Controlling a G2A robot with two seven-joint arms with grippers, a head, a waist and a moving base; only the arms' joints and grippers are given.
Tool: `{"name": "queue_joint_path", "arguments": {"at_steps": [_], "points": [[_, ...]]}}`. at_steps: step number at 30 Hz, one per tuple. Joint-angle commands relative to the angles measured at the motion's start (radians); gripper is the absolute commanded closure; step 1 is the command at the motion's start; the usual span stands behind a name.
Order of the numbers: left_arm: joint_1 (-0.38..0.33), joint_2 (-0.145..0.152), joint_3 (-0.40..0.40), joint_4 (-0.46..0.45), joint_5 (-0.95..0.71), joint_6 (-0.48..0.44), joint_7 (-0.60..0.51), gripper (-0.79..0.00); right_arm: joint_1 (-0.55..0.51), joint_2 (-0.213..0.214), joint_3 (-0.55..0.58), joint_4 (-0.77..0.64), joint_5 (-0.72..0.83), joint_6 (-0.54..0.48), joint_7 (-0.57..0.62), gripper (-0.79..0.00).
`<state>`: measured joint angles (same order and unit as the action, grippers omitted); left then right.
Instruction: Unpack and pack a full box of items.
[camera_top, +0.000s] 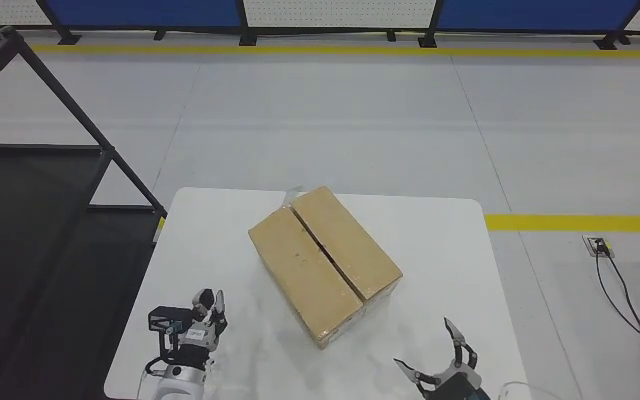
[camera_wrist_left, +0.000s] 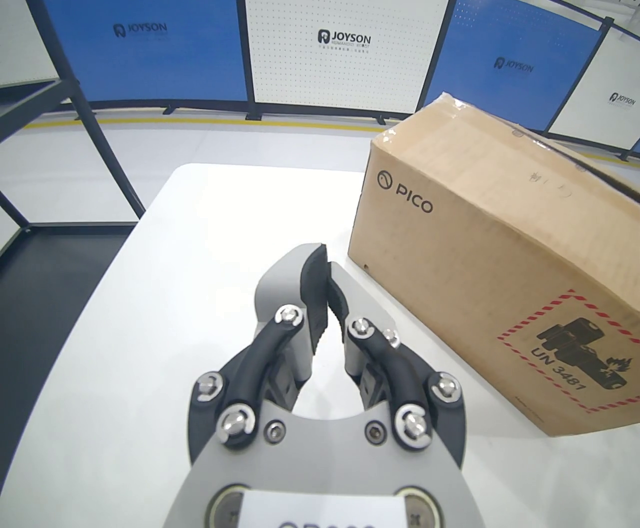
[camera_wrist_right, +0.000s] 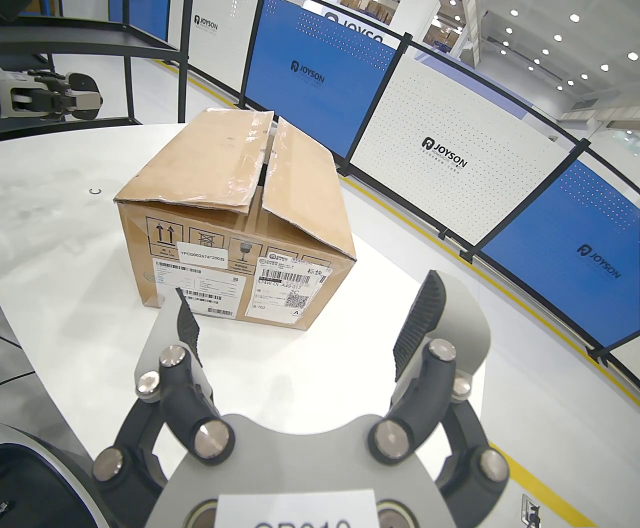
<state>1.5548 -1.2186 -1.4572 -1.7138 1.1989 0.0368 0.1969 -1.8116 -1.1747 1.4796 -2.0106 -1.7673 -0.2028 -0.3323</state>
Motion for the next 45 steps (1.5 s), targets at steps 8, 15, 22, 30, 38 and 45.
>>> {"name": "queue_joint_path", "arguments": {"at_steps": [8,15,22,30,38,45], "points": [[-0.030,-0.012,0.000,0.004,-0.067,0.079,-0.018,-0.785,0.096,-0.017,-0.161,0.058,-0.030,0.029,0.075,-0.785],[-0.051,-0.023,-0.014,0.010,-0.141,0.143,-0.004,-0.785,0.220,-0.058,-0.363,0.190,-0.052,0.220,0.101,-0.785],[-0.059,-0.027,-0.012,0.012,-0.148,0.157,-0.012,-0.785,0.282,-0.101,-0.515,0.278,-0.194,0.523,0.117,-0.785],[-0.059,-0.027,-0.012,0.012,-0.148,0.157,-0.012,-0.785,0.349,-0.142,-0.620,0.349,-0.220,0.634,0.146,-0.785],[-0.059,-0.027,-0.012,0.012,-0.148,0.157,-0.012,-0.785,0.417,-0.174,-0.655,0.415,-0.222,0.686,0.190,-0.785],[-0.059,-0.027,-0.012,0.012,-0.148,0.157,-0.012,-0.785,0.407,-0.182,-0.620,0.415,-0.221,0.743,0.183,-0.785]]}}
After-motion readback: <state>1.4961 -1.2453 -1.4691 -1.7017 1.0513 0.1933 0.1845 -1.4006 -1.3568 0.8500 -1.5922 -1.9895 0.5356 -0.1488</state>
